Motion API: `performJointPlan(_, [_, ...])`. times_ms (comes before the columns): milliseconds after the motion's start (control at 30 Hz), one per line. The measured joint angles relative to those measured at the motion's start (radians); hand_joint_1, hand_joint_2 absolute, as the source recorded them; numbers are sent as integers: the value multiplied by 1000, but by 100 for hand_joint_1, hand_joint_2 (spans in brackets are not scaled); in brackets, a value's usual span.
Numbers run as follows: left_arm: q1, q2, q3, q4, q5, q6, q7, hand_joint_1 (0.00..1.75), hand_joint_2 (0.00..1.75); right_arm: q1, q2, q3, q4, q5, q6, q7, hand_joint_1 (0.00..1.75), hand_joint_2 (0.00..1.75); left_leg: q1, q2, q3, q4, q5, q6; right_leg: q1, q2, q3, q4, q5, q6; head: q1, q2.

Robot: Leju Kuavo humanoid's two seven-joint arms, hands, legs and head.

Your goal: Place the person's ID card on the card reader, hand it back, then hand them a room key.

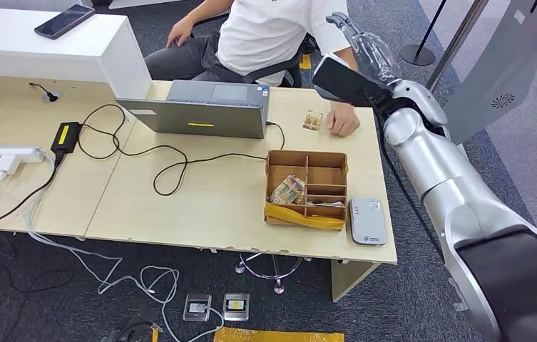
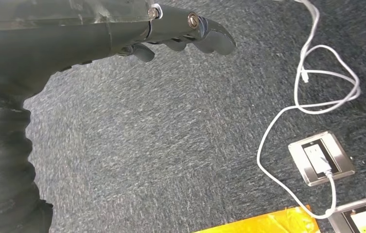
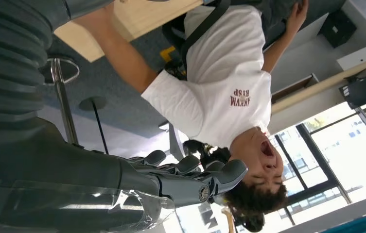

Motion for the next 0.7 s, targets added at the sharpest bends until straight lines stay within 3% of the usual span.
performJointPlan(433, [24,0,21,0,21,12,-13,0,175,312,-111,-4,-288,-175,79,108,0,175,0,0,0,0,0,0,0,0,0,0,0,0,0,0])
performJointPlan(700, [26,0,24,0,9,10,-14,0,175,482,-182,-26,-428,-188,110,144,0,175,0,0,0,0,-1,-1,0,0,0,0,0,0,0,0])
